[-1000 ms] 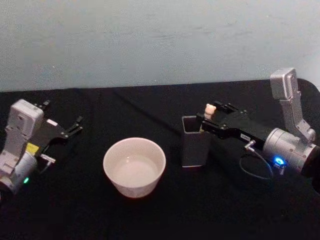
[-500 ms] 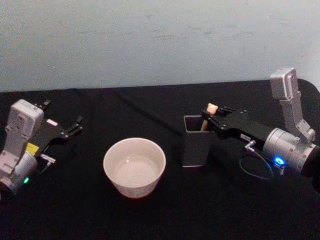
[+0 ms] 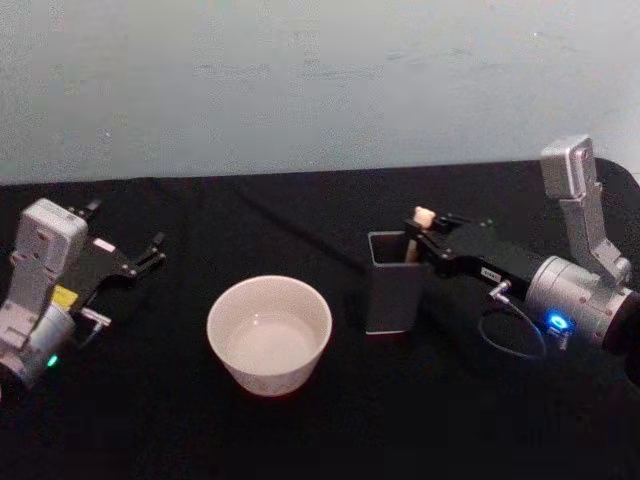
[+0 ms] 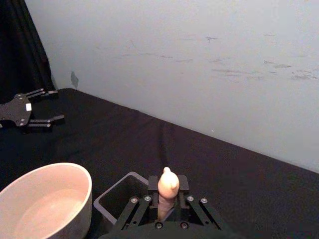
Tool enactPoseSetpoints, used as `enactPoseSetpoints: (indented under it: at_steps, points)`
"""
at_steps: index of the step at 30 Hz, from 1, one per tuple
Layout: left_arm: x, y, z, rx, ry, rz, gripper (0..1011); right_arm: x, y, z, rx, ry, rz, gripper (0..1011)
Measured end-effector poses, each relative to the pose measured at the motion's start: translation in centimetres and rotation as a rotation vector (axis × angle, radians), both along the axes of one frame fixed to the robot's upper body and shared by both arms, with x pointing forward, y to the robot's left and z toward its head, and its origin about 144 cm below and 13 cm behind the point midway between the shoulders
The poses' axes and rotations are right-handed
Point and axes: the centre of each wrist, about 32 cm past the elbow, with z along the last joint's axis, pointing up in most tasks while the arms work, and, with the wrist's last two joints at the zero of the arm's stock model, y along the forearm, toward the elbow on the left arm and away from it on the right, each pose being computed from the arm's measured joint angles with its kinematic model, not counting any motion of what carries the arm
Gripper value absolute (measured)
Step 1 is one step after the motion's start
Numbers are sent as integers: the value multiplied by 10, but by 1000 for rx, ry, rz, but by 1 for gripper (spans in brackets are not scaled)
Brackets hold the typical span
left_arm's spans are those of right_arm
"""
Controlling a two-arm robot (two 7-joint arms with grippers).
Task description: Pick up the stirring spoon with one hand, stir inside the cup, then place it back in its original position.
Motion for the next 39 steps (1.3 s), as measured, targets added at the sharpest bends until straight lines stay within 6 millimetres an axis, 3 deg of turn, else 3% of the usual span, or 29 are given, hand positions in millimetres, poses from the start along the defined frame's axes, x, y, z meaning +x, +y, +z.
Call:
enactPoseSetpoints:
  at_steps: [27,39]
  points:
    - [0,0,0,0,0,0,1001,0,-1,3,23,11,8,223]
    - [0,0,0,0,0,0,1001,-1,-2,20,75,-18,11,223]
